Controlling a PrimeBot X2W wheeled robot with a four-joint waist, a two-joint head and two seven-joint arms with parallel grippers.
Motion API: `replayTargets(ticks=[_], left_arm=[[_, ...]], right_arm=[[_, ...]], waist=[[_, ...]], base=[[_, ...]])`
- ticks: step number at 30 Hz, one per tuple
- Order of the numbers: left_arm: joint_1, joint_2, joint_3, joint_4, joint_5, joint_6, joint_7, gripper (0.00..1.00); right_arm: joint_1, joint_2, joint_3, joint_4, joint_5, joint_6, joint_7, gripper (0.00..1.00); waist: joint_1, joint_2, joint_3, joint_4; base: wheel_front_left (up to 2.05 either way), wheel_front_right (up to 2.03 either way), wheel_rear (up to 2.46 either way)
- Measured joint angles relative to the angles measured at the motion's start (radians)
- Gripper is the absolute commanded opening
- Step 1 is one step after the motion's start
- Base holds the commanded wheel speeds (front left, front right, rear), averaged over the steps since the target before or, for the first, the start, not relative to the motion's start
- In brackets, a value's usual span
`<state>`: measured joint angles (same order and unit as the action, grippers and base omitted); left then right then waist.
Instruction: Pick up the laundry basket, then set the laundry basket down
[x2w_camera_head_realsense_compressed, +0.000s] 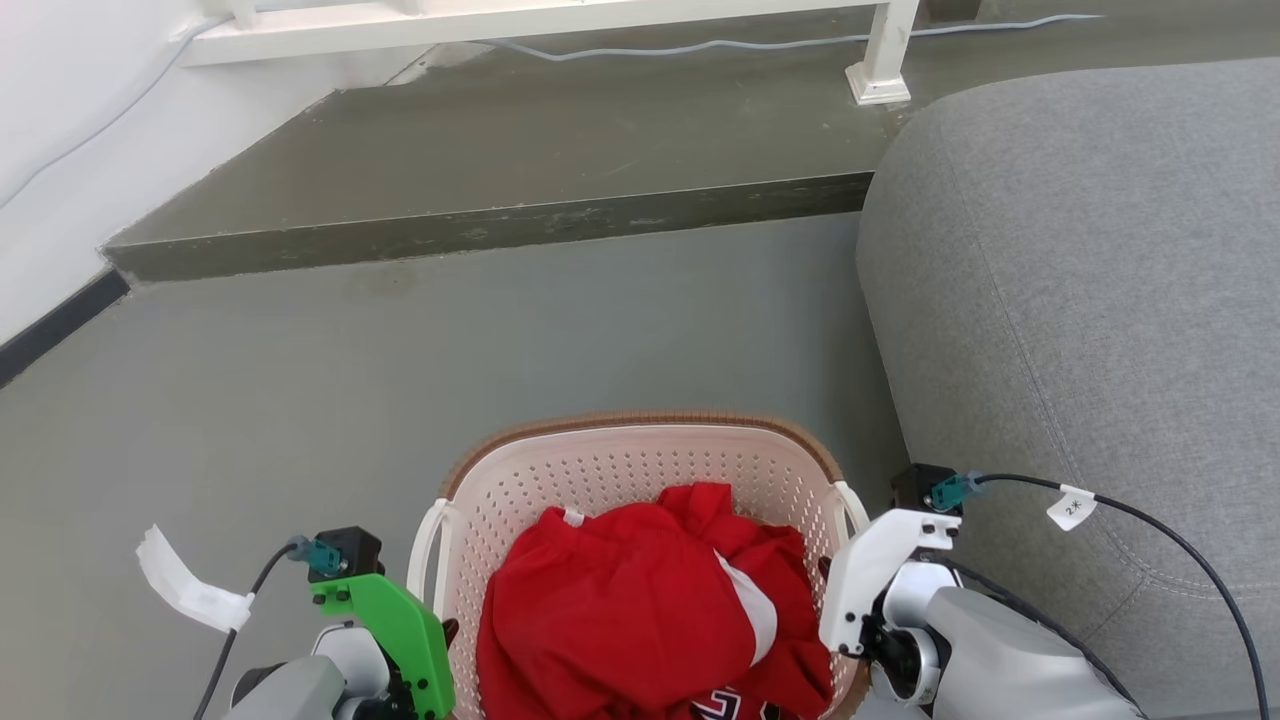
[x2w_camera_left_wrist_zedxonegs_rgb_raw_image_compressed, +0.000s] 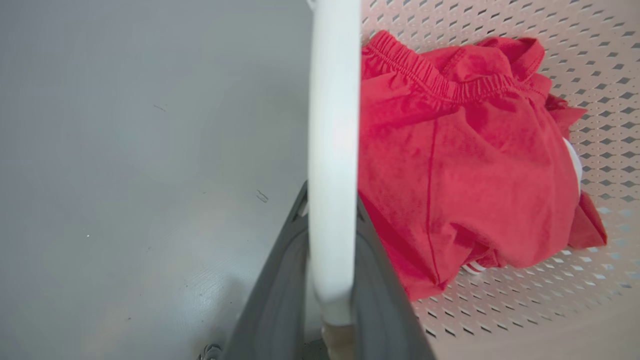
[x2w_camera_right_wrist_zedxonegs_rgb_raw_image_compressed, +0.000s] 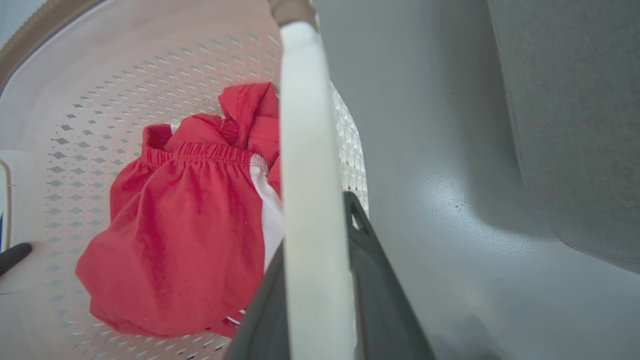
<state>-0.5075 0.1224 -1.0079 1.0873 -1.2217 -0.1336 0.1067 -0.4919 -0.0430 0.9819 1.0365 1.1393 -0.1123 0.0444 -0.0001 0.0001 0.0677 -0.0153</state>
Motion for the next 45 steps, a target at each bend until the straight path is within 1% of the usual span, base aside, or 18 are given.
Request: replayTargets(ticks=[35,39,45], left_arm=[[-0.002,-0.006,0.003,0.021,-0.005,0.002,0.007,0.00],[-0.008,-0.005,0.006,0.020,-0.005,0.002,0.000,0.00],[-0.041,0.004,0.014,0.013,-0.005,0.002,-0.021,0.00]], right_arm=[[-0.008,-0.002,0.044,0.000,0.040,-0.004,0.003,0.00],[-0.021,-0.002,0.049,-0.005,0.040,-0.011,0.000,0.00],[-0.056,-0.006,0.053,-0.021,0.041,-0.013,-0.012,0.00]], waist=[[0.0000,0.0000,0.020,0.002],[0.0001,0.0000,0.035,0.000],[0.0001,0.0000,0.071,-0.004]], base=[[0.00,0.00,0.00],[0.00,0.00,0.00],[0.00,0.00,0.00]])
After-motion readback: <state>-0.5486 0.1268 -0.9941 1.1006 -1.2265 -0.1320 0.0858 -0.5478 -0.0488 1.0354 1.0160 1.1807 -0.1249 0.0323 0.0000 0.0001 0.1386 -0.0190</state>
